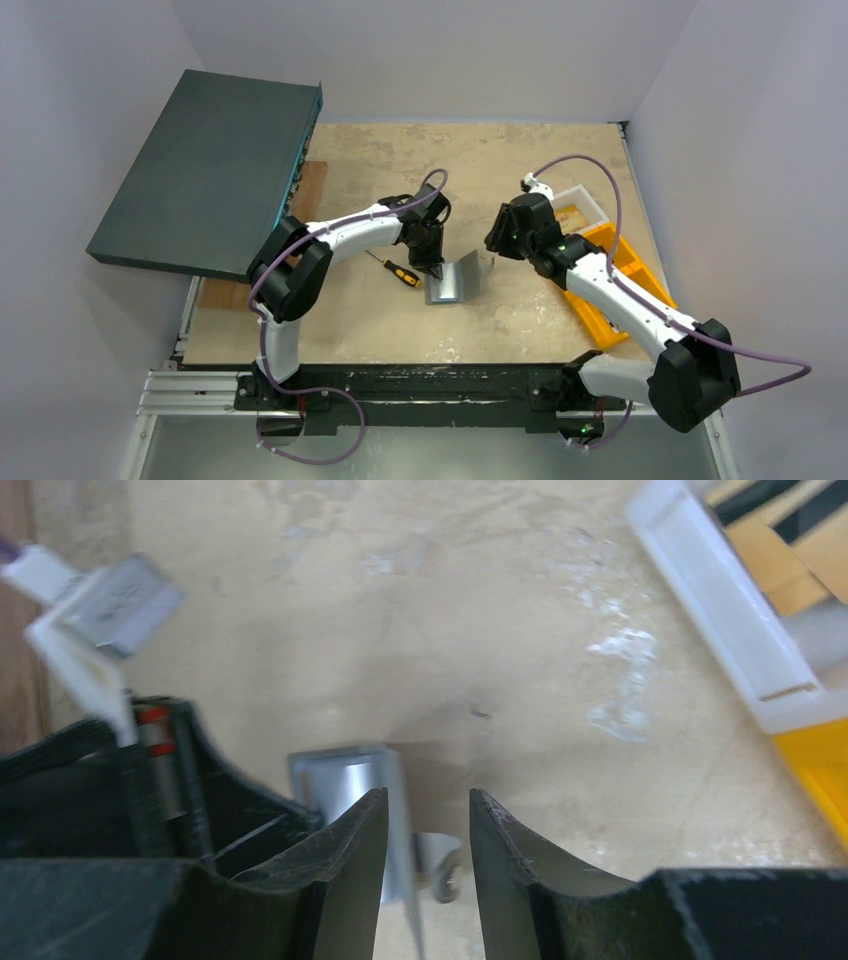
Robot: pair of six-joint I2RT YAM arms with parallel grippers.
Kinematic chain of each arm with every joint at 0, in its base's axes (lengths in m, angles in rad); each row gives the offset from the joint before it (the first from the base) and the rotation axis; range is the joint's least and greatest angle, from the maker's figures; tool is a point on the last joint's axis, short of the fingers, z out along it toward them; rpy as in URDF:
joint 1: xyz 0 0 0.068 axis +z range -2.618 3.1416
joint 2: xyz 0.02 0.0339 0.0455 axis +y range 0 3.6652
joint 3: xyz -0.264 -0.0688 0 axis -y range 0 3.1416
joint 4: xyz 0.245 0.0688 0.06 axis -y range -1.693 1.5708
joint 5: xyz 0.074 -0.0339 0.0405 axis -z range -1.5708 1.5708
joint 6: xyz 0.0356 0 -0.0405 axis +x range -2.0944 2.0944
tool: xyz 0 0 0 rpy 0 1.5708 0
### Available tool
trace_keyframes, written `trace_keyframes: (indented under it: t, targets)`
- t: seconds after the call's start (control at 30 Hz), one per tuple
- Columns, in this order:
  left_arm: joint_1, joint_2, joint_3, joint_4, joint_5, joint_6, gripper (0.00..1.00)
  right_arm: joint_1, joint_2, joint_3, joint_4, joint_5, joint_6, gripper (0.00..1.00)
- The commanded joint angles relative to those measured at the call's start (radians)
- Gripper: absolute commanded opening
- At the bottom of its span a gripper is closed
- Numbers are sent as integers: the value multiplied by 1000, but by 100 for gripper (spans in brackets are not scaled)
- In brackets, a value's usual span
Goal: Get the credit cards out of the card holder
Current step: Open the card holder at the center of the board.
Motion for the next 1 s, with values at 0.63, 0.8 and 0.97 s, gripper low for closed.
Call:
trace_keyframes:
  t: [0.63,0.8,0.97]
  targets:
    - [107,-246,-117,-23,-78,-2,7,256,349,194,30,10,-55,58]
    - [107,-252,-137,-4,-38,-10,7,260,407,182,41,11,-62,66]
    - [106,-247,-140,3,-17,-8,7,264,428,158,66,4,-60,71]
